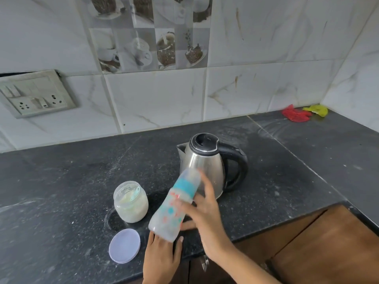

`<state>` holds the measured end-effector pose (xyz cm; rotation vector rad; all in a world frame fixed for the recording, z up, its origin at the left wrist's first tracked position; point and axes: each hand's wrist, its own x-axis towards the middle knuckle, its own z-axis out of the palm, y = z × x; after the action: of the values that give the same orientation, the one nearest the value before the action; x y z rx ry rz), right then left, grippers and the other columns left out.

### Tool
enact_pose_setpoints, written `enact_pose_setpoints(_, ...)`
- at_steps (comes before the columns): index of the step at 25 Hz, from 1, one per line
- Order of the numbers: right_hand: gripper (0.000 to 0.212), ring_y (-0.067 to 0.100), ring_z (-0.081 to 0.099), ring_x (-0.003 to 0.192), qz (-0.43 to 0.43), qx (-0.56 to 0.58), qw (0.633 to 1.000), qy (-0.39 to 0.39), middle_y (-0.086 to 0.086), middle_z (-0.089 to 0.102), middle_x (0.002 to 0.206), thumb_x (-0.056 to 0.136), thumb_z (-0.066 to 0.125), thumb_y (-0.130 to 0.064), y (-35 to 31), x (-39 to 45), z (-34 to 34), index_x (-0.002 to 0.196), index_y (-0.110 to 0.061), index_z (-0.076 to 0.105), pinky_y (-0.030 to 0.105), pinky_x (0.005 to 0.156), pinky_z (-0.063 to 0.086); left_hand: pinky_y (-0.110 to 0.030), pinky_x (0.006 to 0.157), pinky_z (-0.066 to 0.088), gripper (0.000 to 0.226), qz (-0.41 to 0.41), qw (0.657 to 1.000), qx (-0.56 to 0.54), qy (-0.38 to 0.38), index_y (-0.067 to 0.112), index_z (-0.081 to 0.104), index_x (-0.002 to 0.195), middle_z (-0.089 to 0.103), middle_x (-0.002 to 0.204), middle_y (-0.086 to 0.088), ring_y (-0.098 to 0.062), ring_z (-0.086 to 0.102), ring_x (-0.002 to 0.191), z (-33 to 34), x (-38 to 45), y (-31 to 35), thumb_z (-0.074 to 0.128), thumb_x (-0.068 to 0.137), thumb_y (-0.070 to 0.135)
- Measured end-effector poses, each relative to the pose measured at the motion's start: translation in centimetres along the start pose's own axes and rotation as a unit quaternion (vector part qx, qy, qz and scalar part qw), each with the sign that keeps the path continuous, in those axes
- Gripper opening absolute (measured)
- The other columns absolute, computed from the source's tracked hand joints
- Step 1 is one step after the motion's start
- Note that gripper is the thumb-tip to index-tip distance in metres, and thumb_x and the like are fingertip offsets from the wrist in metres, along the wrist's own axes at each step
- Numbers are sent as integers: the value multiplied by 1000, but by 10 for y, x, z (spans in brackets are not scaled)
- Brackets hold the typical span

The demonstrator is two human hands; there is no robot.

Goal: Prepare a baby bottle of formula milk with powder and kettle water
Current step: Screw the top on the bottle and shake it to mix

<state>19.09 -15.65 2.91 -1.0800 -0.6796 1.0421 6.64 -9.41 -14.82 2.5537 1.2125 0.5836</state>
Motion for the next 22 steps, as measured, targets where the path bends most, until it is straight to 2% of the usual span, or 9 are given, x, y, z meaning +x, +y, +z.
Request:
enact_pose_setpoints(2, 81, 25, 70, 104, -6, 1, 1000, 2, 2, 71, 116, 74, 78, -10, -2, 6, -10, 139, -39, 39, 45, 65, 61, -40, 101, 33, 53, 9, 1000, 11, 6, 18, 53, 130, 51, 137, -8, -29, 47, 126, -1, 0, 0, 27, 95, 48)
enact_pose_setpoints(5, 75, 27, 70, 103, -53, 90, 987, 124, 6, 68, 121, 80, 74, -12, -25, 27, -31, 140, -39, 38, 45, 67, 61, -35, 107, 25, 56, -13, 999, 29, -35, 24, 51, 134, 40, 146, -2, -22, 39, 134, 0, 1, 1, 19, 96, 51)
enact_pose_setpoints(6, 77, 26, 71, 103, -51, 71, 989, 117, 4, 69, 119, 78, 75, -15, -21, 25, -27, 140, -41, 37, 47, 68, 61, -35, 106, 25, 56, -13, 999, 23, -33, 23, 52, 133, 41, 145, -1, -23, 41, 133, 0, 2, 1, 20, 96, 51)
enact_pose_setpoints(8, 85, 26, 71, 102, 0, 7, 1000, 26, 1, 72, 114, 72, 84, -20, -4, 9, -5, 139, -42, 37, 51, 70, 61, -37, 104, 30, 53, 0, 1000, 13, -16, 17, 57, 128, 47, 139, -1, -27, 48, 126, -1, 2, 1, 28, 95, 47)
enact_pose_setpoints(10, 86, 26, 71, 102, 14, -5, 1000, -9, 3, 71, 115, 69, 85, -18, -4, 5, 0, 138, -39, 39, 47, 67, 61, -38, 103, 30, 52, 8, 1000, 19, -13, 16, 58, 127, 52, 136, -4, -28, 48, 125, -3, 2, 1, 33, 94, 46)
enact_pose_setpoints(14, 83, 25, 70, 103, -60, 82, 986, 135, 5, 68, 121, 69, 80, -21, -33, 32, -30, 140, -38, 39, 42, 66, 61, -33, 107, 21, 60, -20, 998, 37, -41, 25, 52, 132, 44, 145, -3, -20, 38, 133, -1, 3, 1, 16, 95, 53)
enact_pose_setpoints(18, 83, 26, 71, 101, 10, -7, 1000, -9, 3, 72, 114, 68, 85, -16, -3, 2, 1, 137, -38, 42, 49, 68, 61, -34, 107, 23, 62, -12, 999, 20, -22, 16, 61, 124, 55, 133, -7, -26, 45, 125, -3, 3, 2, 19, 95, 51)
enact_pose_setpoints(19, 81, 28, 71, 101, 10, -5, 1000, -3, 4, 72, 115, 72, 83, -11, -3, 6, -4, 137, -35, 42, 48, 67, 61, -33, 108, 21, 62, -9, 999, 24, -23, 16, 60, 125, 54, 134, -6, -27, 47, 125, -2, 4, 2, 19, 95, 51)
enact_pose_setpoints(22, 76, 30, 71, 101, -43, 86, 988, 124, 8, 70, 119, 73, 77, -13, -28, 29, -32, 139, -34, 43, 45, 68, 61, -33, 109, 19, 60, -23, 998, 34, -43, 23, 54, 131, 44, 144, -3, -23, 43, 131, 2, 2, 0, 16, 95, 53)
